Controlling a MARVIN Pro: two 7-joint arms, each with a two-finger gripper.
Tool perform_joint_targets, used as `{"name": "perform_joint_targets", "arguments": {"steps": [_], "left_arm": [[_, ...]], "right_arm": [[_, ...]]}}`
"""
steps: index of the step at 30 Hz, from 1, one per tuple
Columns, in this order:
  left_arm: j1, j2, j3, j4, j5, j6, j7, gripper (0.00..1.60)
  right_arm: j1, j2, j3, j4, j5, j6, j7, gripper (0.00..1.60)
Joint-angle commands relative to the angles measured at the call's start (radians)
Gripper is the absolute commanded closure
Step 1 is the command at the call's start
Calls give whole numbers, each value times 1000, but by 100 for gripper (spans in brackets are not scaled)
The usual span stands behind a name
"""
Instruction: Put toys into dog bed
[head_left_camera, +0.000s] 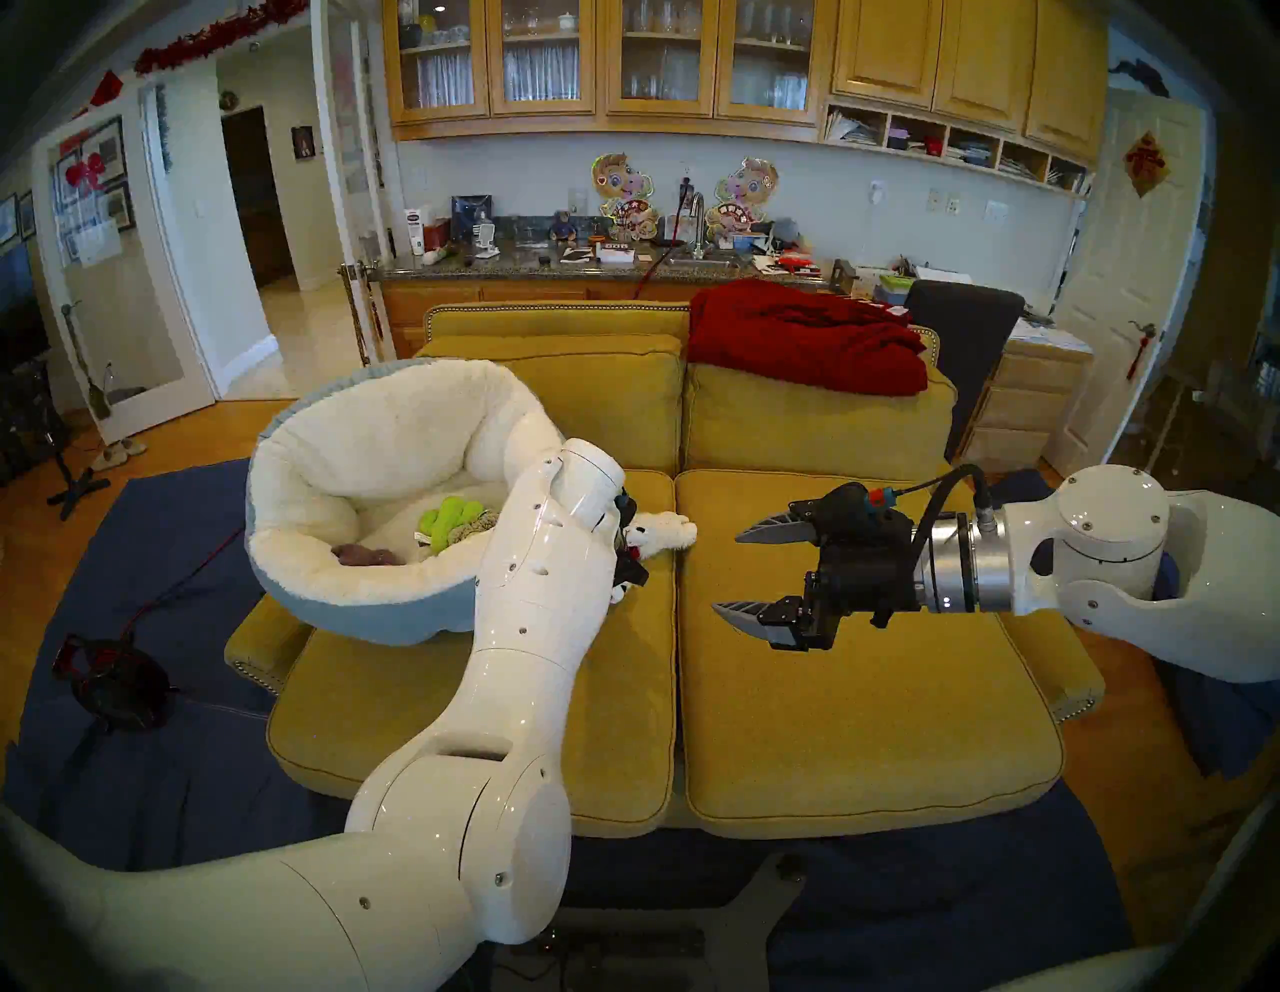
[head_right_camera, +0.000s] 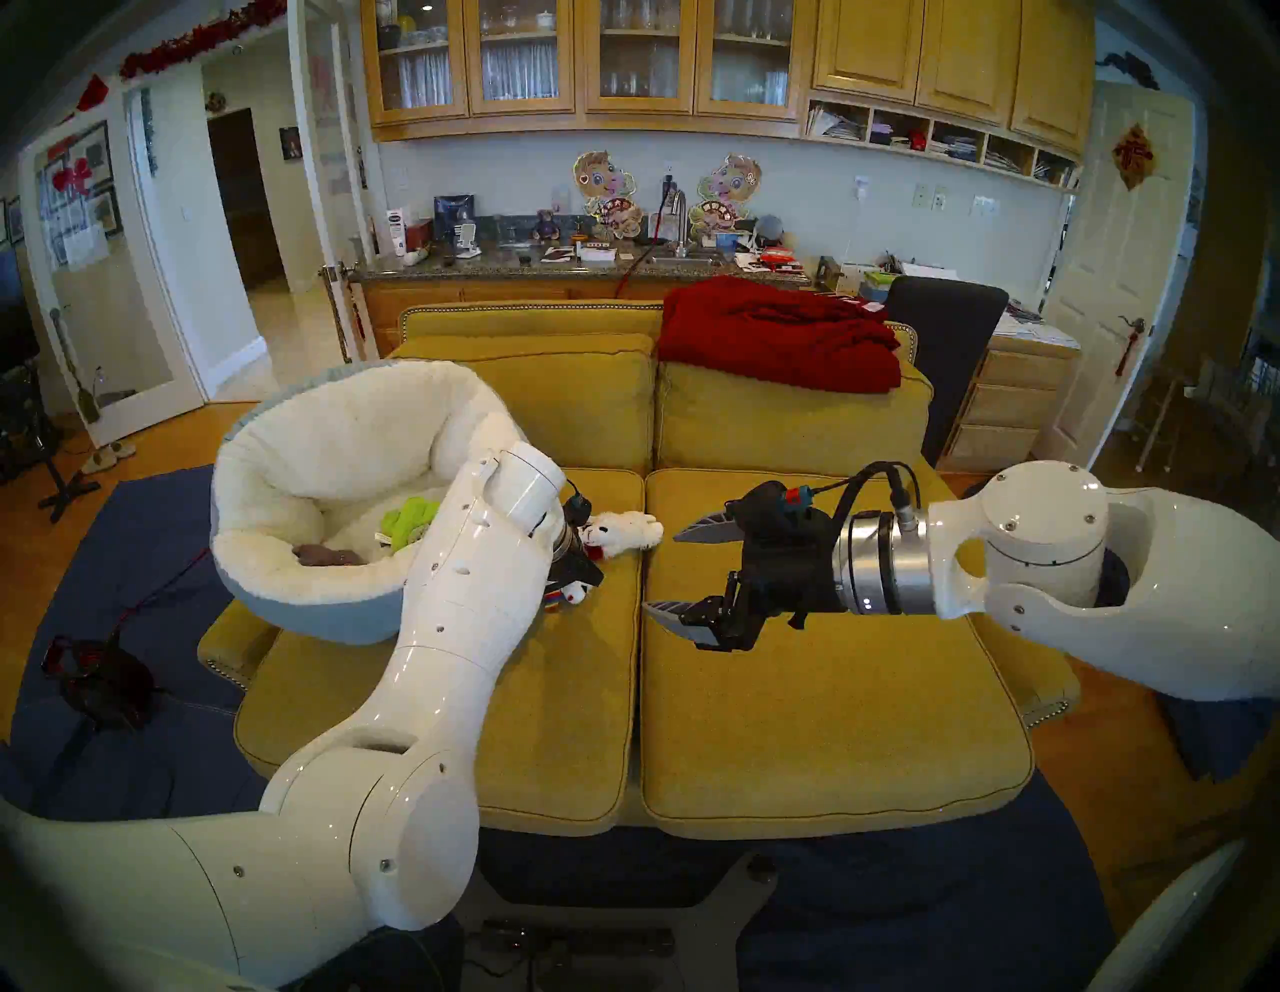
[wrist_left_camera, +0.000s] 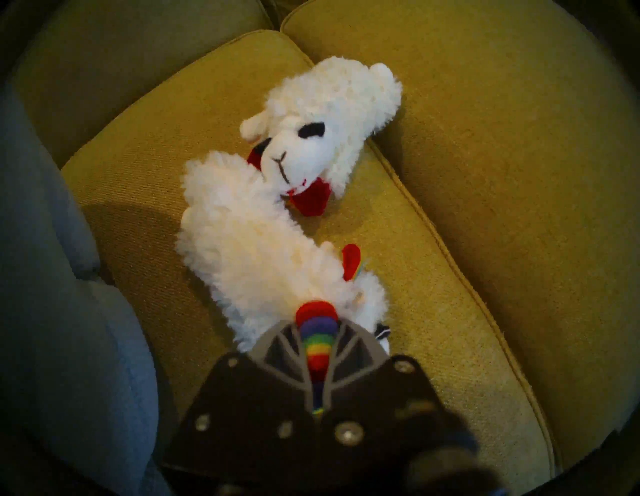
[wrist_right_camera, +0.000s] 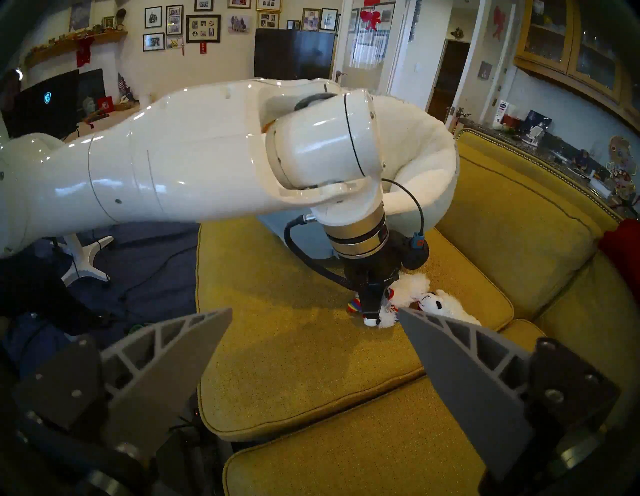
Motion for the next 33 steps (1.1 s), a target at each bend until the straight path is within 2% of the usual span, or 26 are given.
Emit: {"name": "perform_joint_targets", "arguments": {"steps": [1, 9, 13, 14, 15, 16, 20, 21, 22, 23, 33], "left_arm": [[-13, -15, 20, -113, 5, -1, -55, 160], [-15, -33, 32, -183, -8, -1, -53, 160], [4, -39, 43, -248, -10, -1, -53, 160], [-3, -39, 43, -238, -12, -1, -51, 160], [11, -39, 46, -276, -13, -1, -52, 160], [2, -39, 44, -264, -15, -1, -49, 160], [16, -37, 44, -330, -22, -1, -48, 160], [6, -35, 42, -321, -24, -1, -44, 160], [17, -35, 42, -356, -26, -1, -45, 160], [8, -32, 39, -348, -27, -1, -42, 160], [-5, -17, 24, -463, -41, -1, -29, 160]], "right_arm": [[21, -2, 20, 1, 0, -11, -2, 0], [20, -2, 19, 0, 0, -8, -3, 0], [19, -2, 18, 0, 0, -7, -3, 0], [19, -2, 18, 0, 0, -7, -3, 0], [19, -2, 18, 0, 0, -7, -3, 0], [19, -2, 18, 0, 0, -7, -3, 0], [18, -2, 17, 0, 0, -6, -3, 0], [18, -2, 16, 0, 0, -6, -3, 0], [18, -2, 16, 0, 0, -6, -3, 0], [18, -2, 16, 0, 0, -6, -3, 0], [17, -2, 12, 0, 0, -5, -3, 0]]}}
